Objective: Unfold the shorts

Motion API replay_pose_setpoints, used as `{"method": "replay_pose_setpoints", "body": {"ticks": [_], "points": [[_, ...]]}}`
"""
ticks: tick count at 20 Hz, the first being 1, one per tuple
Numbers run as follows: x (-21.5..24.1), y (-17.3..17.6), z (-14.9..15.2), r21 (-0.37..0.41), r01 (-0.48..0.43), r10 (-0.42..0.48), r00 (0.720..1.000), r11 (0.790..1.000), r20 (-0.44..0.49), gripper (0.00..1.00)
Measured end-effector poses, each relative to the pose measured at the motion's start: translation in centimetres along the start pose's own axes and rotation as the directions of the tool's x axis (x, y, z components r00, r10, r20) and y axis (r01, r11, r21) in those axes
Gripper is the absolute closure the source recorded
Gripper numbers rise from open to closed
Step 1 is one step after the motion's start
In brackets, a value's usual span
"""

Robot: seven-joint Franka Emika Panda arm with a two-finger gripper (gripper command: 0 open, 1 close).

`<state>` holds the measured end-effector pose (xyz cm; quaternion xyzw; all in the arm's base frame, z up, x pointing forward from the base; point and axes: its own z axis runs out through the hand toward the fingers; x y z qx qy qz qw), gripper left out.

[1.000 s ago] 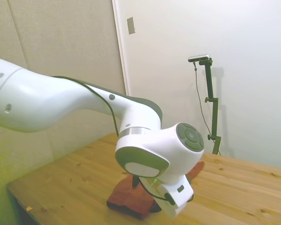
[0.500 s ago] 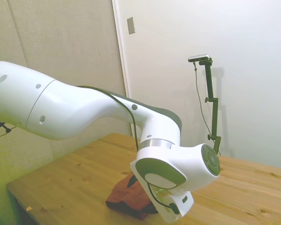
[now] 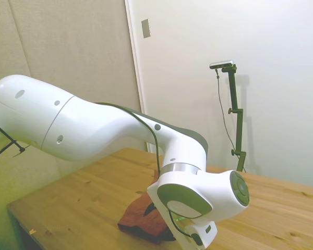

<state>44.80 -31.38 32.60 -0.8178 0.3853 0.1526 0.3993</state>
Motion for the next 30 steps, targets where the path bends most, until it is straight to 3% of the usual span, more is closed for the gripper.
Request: {"method": "replay_pose_setpoints", "body": {"ticks": [21, 26, 30], "points": [[0.3, 0.8, 0.0, 0.014, 0.018, -0.018, 1.000, 1.000, 0.007, 1.00], [-2.5, -4.7, 0.0, -0.009, 0.118, -0.118, 0.993, 0.993, 0.000, 1.00], [-5.8, -11.1, 3.0, -0.071, 0.205, -0.204, 0.979, 0.976, 0.023, 1.00]]}}
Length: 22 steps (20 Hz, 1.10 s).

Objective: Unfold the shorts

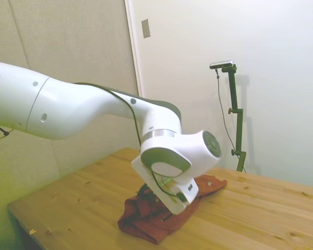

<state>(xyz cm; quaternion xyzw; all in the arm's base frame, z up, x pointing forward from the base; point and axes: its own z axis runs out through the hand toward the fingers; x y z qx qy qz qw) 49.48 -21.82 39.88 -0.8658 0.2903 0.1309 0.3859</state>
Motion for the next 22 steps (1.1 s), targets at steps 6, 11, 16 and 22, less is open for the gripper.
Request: {"method": "replay_pose_setpoints", "body": {"ticks": [6, 11, 16, 22], "points": [[-2.6, -4.5, 4.4, -0.082, 0.076, -0.075, 0.997, 0.994, 0.022, 1.00], [-4.3, -6.3, 7.6, -0.150, 0.137, -0.132, 0.990, 0.979, 0.044, 0.00], [-5.3, -7.6, 11.2, -0.190, 0.216, -0.199, 0.974, 0.958, 0.105, 0.00], [-5.7, -8.6, 14.1, -0.207, 0.262, -0.235, 0.961, 0.943, 0.145, 0.00]]}}
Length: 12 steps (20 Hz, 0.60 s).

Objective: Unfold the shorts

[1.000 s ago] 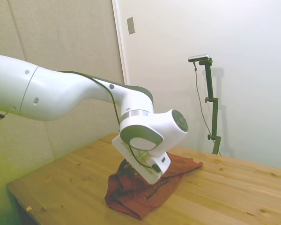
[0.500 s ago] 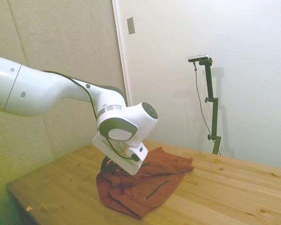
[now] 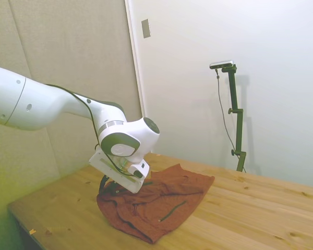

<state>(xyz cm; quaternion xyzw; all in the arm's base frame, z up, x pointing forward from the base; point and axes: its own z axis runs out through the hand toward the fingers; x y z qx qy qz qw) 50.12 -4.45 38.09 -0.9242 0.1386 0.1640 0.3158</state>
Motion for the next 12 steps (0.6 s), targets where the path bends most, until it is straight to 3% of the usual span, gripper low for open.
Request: {"method": "replay_pose_setpoints", "body": {"ticks": [5, 7, 10, 12], "points": [[-0.4, -0.4, -0.2, 0.004, 0.014, -0.014, 1.000, 1.000, -0.015, 0.00], [-0.6, -0.8, -1.3, 0.014, -0.026, 0.027, 0.997, 1.000, -0.072, 0.00], [-0.3, 0.7, -6.2, 0.043, -0.111, 0.118, 0.973, 0.993, -0.199, 0.00], [1.1, 4.0, -10.6, 0.077, -0.166, 0.182, 0.937, 0.983, -0.300, 0.00]]}}
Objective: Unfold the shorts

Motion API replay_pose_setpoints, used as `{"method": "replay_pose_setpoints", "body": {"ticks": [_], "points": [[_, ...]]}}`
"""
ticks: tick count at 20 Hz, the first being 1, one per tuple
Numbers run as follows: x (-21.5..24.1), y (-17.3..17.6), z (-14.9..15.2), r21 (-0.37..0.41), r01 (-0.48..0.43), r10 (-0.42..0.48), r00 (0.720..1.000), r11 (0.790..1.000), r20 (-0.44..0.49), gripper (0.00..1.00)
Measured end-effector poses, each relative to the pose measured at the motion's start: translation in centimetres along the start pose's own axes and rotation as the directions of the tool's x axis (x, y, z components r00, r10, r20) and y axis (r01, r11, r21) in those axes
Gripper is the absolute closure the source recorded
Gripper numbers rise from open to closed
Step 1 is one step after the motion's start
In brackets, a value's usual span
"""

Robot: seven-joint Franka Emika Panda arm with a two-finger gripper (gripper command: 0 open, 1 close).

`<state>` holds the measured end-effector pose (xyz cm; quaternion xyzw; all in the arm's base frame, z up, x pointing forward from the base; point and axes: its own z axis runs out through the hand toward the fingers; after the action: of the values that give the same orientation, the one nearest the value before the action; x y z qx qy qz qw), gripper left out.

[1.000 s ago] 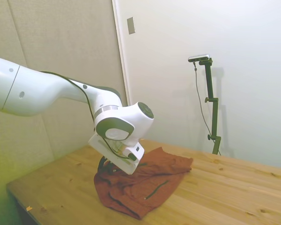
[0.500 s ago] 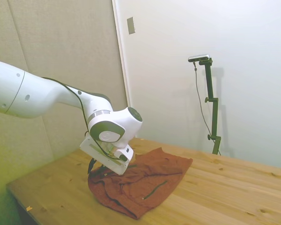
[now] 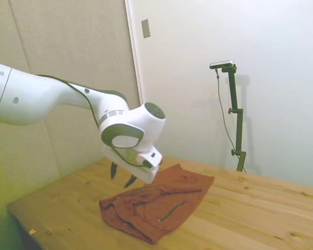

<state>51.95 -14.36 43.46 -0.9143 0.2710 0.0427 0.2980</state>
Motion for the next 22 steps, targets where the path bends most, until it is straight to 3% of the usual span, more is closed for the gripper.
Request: {"method": "replay_pose_setpoints", "body": {"ticks": [2, 4, 8, 12, 17, 19, 22], "points": [[4.1, 3.4, -2.6, 0.017, -0.077, 0.078, 0.991, 0.997, -0.111, 0.00], [8.7, 5.4, -3.2, 0.034, -0.161, 0.165, 0.965, 0.986, -0.204, 0.00], [15.0, 4.5, -2.6, 0.071, -0.309, 0.314, 0.882, 0.948, -0.352, 0.00], [17.4, 1.5, -2.1, 0.115, -0.457, 0.456, 0.769, 0.882, -0.447, 0.00], [18.6, -0.7, 0.4, 0.121, -0.626, 0.589, 0.626, 0.770, -0.510, 0.00], [19.0, -1.2, 1.3, 0.118, -0.645, 0.603, 0.611, 0.755, -0.514, 0.00], [19.5, -1.7, 2.2, 0.118, -0.652, 0.612, 0.613, 0.749, -0.500, 0.00]]}}
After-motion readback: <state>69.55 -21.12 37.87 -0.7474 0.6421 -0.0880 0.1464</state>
